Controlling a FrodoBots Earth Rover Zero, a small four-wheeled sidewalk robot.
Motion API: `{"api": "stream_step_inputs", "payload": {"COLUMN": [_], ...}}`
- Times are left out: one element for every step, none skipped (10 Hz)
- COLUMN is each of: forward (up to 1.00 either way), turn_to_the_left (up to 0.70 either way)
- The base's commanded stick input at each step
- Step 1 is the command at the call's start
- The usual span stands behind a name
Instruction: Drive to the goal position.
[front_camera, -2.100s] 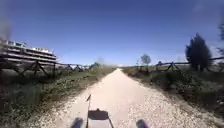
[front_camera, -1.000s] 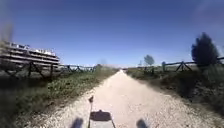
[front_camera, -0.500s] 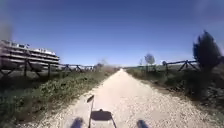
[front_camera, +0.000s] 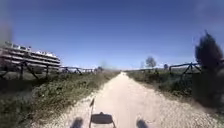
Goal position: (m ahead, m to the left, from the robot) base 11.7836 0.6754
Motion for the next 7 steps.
{"api": "stream_step_inputs", "payload": {"forward": [0.50, 0.50, 0.50, 0.50, 0.50, 0.50, 0.50], "turn_to_the_left": [0.00, 0.00, 0.00, 0.00, 0.00, 0.00, -0.03]}}
